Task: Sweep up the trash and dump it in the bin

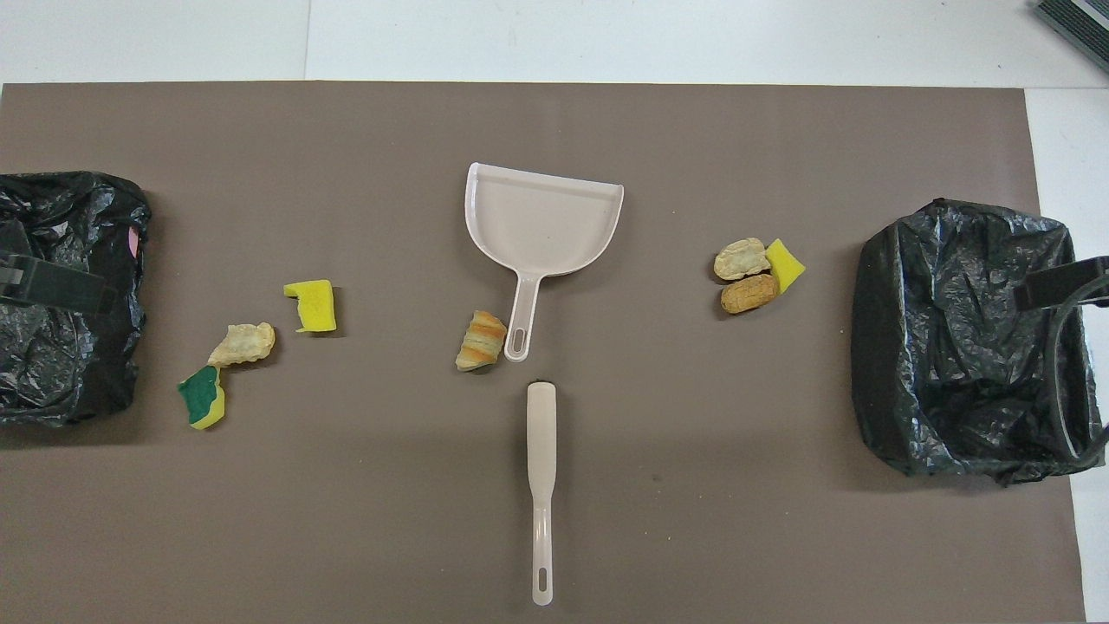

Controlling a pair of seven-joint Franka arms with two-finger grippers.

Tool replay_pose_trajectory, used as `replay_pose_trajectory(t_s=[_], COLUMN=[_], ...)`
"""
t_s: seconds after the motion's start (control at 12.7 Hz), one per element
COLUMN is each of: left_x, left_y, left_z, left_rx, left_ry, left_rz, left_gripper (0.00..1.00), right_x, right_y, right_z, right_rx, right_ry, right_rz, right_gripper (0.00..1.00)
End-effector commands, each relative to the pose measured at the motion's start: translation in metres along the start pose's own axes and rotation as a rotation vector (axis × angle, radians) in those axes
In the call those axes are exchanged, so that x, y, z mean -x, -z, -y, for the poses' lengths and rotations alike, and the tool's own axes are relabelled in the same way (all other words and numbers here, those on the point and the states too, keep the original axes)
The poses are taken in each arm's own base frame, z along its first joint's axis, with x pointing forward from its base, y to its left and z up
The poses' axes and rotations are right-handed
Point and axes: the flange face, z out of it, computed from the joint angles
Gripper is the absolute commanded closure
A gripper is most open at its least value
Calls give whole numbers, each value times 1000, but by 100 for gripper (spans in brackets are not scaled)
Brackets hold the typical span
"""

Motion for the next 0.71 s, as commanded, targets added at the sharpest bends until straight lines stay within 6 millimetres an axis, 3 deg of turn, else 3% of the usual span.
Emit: replay_pose_trajectory(t_s=[0.0, 0.63], left_x=[6, 7], left_y=[1, 0], left_z=[0, 0], left_rx=[-9, -7], left_ry=[9, 12], left_rz=[-3, 6], left_gripper=[0, 0], right_x=[6, 17], right_y=[-1, -5], right_z=[-1, 1], right_rx=[-17, -23], right_ry=[-22, -26], right_rz=[-8, 28], right_gripper=[0, 0])
